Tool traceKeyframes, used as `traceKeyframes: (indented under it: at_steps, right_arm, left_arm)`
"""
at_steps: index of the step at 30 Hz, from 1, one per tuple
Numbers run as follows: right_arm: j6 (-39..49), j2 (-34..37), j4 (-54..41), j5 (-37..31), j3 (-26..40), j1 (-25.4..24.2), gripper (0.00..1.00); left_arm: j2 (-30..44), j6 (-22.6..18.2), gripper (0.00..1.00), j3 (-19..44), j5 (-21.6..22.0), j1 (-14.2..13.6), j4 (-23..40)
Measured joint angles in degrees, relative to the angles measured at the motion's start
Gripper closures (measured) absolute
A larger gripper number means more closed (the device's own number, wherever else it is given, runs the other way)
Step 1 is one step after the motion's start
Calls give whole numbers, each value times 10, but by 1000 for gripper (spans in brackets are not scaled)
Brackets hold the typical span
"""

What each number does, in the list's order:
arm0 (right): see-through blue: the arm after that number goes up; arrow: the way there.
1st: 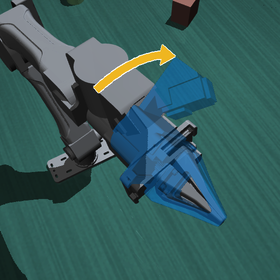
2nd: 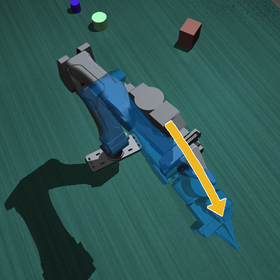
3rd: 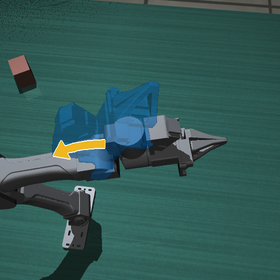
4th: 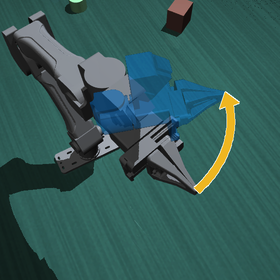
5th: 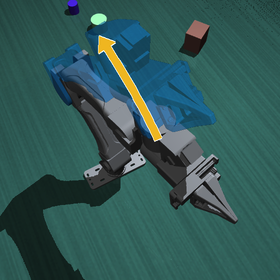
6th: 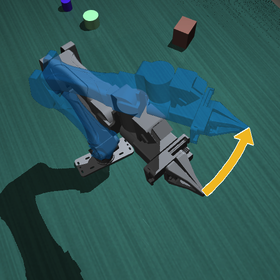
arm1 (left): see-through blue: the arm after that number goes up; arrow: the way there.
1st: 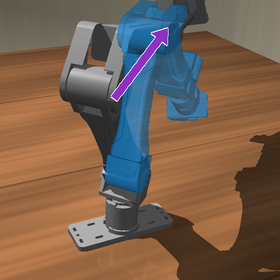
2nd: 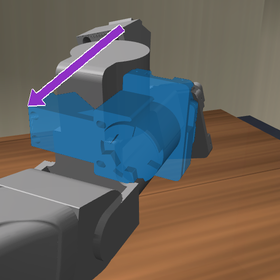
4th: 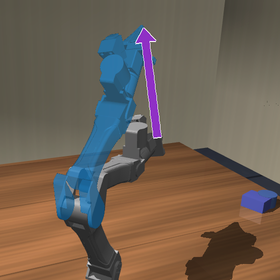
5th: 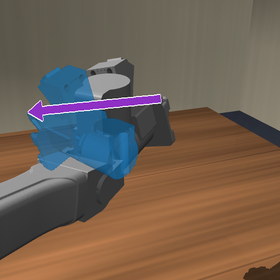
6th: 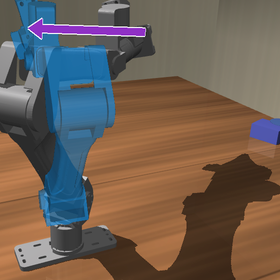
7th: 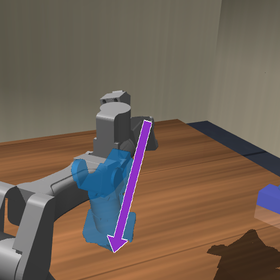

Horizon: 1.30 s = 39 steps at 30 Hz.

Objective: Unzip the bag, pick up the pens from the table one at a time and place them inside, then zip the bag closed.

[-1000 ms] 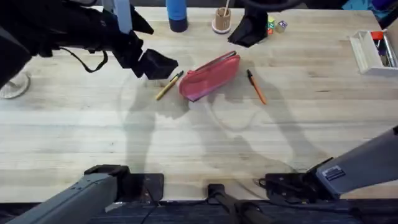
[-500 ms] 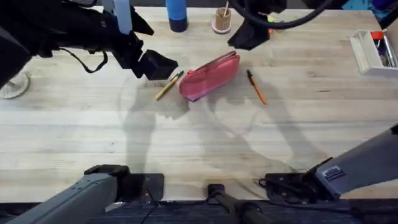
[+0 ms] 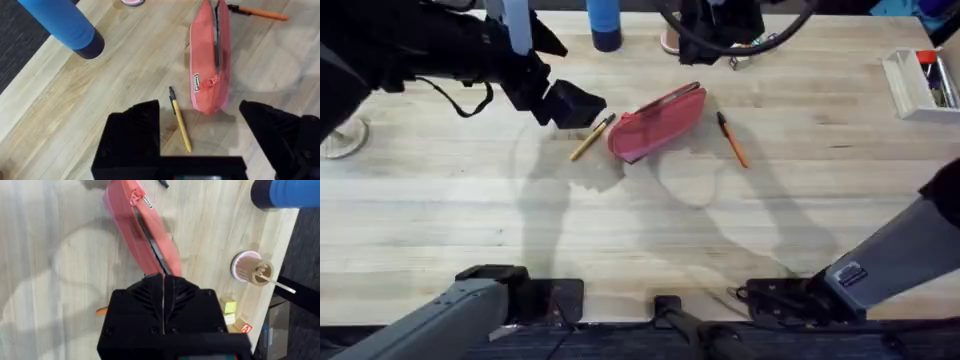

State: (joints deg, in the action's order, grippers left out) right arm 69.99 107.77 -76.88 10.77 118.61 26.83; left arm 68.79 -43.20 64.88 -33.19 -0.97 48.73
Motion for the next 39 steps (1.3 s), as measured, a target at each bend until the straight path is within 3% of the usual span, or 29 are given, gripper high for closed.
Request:
traceKeyframes:
  at_steps: [8,20,39]
  right_arm:
    - [21,14,-20,0,0,0,970]
    - [38,101,-15,0,0,0,970]
    - [42,152,11,3,0,0,971]
  left_arm:
    - [0,0,7,0,0,0,0]
    - [0,0,7,0,0,0,0]
    - [0,0,7,0,0,0,0]
